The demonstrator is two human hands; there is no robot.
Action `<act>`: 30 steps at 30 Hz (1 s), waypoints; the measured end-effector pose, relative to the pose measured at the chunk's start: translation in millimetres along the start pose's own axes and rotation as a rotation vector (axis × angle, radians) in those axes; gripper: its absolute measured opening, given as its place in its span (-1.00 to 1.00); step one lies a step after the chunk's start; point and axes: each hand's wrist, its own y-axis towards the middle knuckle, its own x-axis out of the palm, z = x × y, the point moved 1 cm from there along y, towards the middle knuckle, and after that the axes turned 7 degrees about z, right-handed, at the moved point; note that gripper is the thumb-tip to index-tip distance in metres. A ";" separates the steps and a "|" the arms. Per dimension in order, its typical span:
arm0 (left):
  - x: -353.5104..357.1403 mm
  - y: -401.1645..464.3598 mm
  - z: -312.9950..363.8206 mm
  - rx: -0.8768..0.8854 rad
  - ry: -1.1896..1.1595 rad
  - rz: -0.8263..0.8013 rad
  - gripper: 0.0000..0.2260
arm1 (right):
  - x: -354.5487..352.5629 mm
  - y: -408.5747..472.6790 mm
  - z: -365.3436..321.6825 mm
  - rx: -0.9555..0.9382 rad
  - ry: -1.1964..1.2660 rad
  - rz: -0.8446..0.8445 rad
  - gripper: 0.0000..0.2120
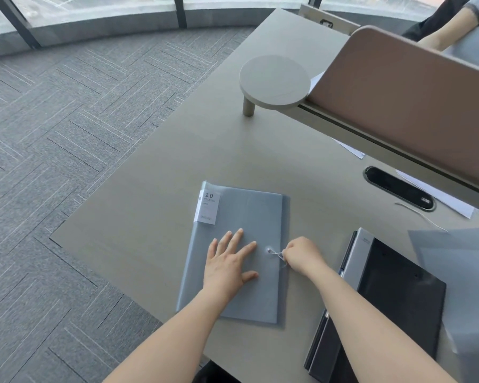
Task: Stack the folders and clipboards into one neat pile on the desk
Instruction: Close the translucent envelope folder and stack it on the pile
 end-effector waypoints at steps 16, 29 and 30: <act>-4.6 2.7 -4.9 -0.008 0.020 -0.002 -0.33 | 4.6 2.7 -0.3 0.086 0.596 0.187 -0.83; -31.8 -0.8 -50.0 -0.667 -0.340 0.212 -0.28 | 23.9 -16.4 20.5 0.142 0.557 0.138 -0.86; -32.3 -0.6 -50.9 -0.703 -0.374 0.210 -0.30 | 26.6 -15.2 21.0 0.159 0.589 0.122 -0.87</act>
